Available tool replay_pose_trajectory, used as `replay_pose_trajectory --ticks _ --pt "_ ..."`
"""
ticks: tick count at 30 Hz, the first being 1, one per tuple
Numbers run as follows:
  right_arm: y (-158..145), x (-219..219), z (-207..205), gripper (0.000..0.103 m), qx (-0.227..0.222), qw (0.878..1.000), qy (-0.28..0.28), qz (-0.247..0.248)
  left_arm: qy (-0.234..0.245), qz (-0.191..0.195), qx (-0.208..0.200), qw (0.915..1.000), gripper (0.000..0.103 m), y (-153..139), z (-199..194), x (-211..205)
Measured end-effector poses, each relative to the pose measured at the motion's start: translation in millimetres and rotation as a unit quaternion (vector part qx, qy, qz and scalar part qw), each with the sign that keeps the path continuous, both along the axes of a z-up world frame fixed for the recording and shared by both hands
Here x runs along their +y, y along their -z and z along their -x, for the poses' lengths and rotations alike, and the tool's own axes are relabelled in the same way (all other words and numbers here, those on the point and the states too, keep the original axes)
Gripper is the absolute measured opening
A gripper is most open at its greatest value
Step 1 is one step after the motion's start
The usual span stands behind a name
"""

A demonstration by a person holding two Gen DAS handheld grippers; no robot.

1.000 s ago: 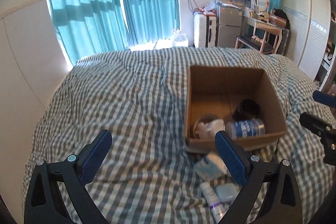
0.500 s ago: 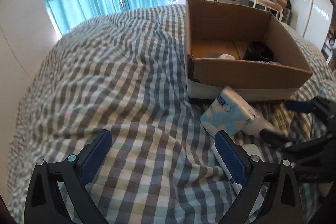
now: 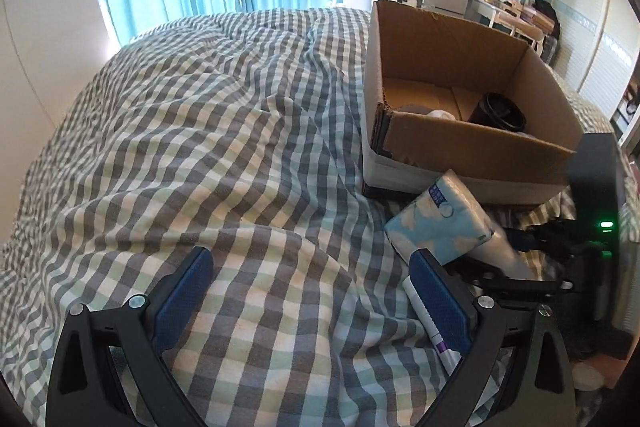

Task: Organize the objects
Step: 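Grasp the white nozzle bottle with the right tool, then grasp the white tissue packet with the left tool while the right tool holds the bottle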

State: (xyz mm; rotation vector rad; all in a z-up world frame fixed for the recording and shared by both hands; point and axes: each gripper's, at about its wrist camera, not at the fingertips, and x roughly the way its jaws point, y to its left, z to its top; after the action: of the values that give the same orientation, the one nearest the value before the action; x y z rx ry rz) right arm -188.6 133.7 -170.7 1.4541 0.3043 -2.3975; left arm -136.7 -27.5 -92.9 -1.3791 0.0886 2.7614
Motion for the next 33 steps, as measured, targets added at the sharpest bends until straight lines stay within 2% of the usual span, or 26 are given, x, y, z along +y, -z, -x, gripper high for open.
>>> replay_pose_trajectory --ticks 5,8,12,14,18,23,24,26,27,29,32,33 --pt "-23 20 -26 0.046 0.015 0.999 0.025 -0.024 0.028 0.032 0.01 0.999 0.101 -1 -4 20" --pt "-39 34 -37 0.046 0.022 0.999 0.028 -0.018 0.049 0.045 0.004 0.9978 0.101 3 -4 39" --pt "-58 58 -42 0.046 0.042 0.998 0.041 -0.001 0.065 0.036 -0.01 0.9972 0.101 10 2 63" --pt "-62 69 -42 0.046 0.045 0.998 0.05 0.013 0.067 0.033 -0.015 0.9971 0.101 13 9 74" --pt "-64 68 -47 0.046 0.05 0.996 0.075 0.012 0.059 0.052 -0.019 0.9967 0.101 26 29 93" --pt "-57 70 -40 0.046 0.04 0.996 0.076 0.017 0.032 0.035 -0.033 0.9983 0.1 49 52 93" --pt "-57 70 -40 0.046 0.039 0.996 0.077 0.019 0.028 0.036 -0.033 0.9984 0.095 52 53 92" --pt "-57 70 -40 0.046 0.038 0.996 0.077 0.02 0.025 0.041 -0.042 0.998 0.076 60 56 90" --pt "-57 72 -37 0.046 0.038 0.996 0.077 0.02 0.026 0.037 -0.051 0.9977 0.059 63 57 90" --pt "-56 71 -38 0.046 0.04 0.996 0.079 0.017 0.026 0.026 -0.052 0.998 0.05 62 57 86" --pt "-58 68 -39 0.046 0.045 0.996 0.08 0.015 0.028 0.013 -0.043 0.9986 0.029 52 51 80" --pt "-58 68 -39 0.046 0.046 0.996 0.079 0.014 0.03 0.008 -0.044 0.9986 0.027 49 49 78"
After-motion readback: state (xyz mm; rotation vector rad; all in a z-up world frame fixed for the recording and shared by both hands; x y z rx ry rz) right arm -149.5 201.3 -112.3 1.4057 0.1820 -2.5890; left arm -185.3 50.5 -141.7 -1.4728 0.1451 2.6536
